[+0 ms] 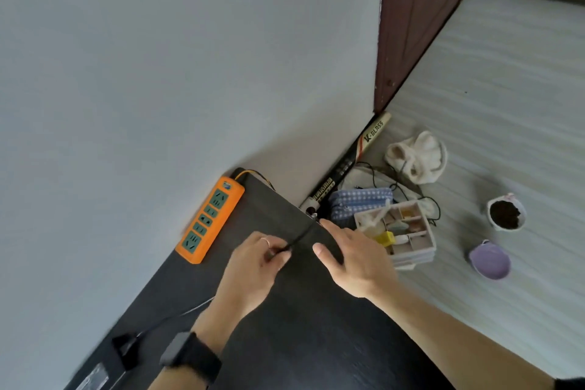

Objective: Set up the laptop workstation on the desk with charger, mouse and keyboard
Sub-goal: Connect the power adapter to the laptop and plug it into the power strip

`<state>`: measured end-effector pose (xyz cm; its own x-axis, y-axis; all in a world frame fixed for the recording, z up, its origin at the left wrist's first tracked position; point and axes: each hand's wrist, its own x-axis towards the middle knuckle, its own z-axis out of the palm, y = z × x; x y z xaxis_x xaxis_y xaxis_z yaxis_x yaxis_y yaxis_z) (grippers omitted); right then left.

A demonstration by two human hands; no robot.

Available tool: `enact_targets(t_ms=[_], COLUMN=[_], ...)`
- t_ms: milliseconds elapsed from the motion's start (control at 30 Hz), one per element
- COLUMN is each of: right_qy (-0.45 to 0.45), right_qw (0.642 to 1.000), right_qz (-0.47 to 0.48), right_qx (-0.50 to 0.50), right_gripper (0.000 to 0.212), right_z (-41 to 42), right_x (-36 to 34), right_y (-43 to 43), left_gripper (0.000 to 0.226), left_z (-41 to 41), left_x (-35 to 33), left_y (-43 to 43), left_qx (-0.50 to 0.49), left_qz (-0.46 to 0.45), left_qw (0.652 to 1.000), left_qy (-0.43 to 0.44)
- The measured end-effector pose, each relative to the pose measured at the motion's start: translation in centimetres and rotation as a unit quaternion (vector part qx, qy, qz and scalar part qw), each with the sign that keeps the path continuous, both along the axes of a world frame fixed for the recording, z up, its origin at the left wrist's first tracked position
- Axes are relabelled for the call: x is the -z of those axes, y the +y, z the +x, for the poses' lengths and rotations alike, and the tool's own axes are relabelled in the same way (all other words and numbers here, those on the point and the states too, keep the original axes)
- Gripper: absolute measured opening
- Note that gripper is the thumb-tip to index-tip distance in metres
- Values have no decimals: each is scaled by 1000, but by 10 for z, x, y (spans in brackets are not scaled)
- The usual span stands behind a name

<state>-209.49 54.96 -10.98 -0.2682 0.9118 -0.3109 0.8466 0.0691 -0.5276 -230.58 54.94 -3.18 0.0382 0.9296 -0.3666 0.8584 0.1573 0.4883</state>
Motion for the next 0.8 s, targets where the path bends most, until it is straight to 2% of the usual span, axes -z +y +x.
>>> enact_targets(t_ms=[67, 100, 167, 200, 267, 333, 400, 433, 467, 533, 567, 600, 700, 767, 800], right_qy=[59, 97, 162, 168, 161, 190, 245, 296, 358, 470, 492, 494, 514, 507, 486], right_qw=[995, 986, 960, 952, 944, 929, 899, 870, 820, 683, 638, 626, 649, 699, 740], right_qz=[-69, -104, -176, -204, -239, -260, -259, -244, -236, -237, -233, -230, -227, -196, -173], right_qx=[50, 83, 146, 157, 158, 185, 255, 310, 379, 506, 544, 557, 513, 465, 431], right_gripper=[77, 70, 61, 62, 52, 34, 20, 13, 11, 16, 19, 19, 14, 26, 29], right_z=[4, 5, 5, 6, 6, 2, -2, -4, -7, -10, -11, -11, -22, -37, -47], right_x=[-7, -9, -11, -14, -17, -23, -27, -27, -26, -28, -31, -34, -48, -56, -60], right_y=[6, 9, 14, 16, 23, 26, 28, 28, 29, 35, 38, 41, 38, 27, 18], left_gripper=[7, 9, 11, 9, 3, 12, 13, 10, 8, 10, 11, 11, 5, 5, 14], left_z=[2, 0, -9, -14, -25, -41, -66, -81, -98, -133, -150, -165, -189, -184, -178], left_x=[-14, -18, -25, -29, -32, -28, -21, -18, -16, -14, -16, -21, -41, -52, -55], left_y=[-34, -46, -65, -71, -79, -86, -89, -90, -92, -97, -101, -106, -116, -116, -113], left_qx=[-16, -25, -30, -22, 26, 118, 167, 170, 161, 138, 127, 108, 40, 14, 9], left_qz=[-7, -14, -32, -43, -53, -7, 55, 71, 79, 61, 44, 29, 2, -32, -73], left_qw=[997, 996, 993, 994, 997, 992, 976, 971, 967, 956, 946, 937, 930, 927, 924], left_qy=[-69, -88, -106, -102, -58, 49, 129, 155, 180, 253, 295, 331, 366, 374, 375])
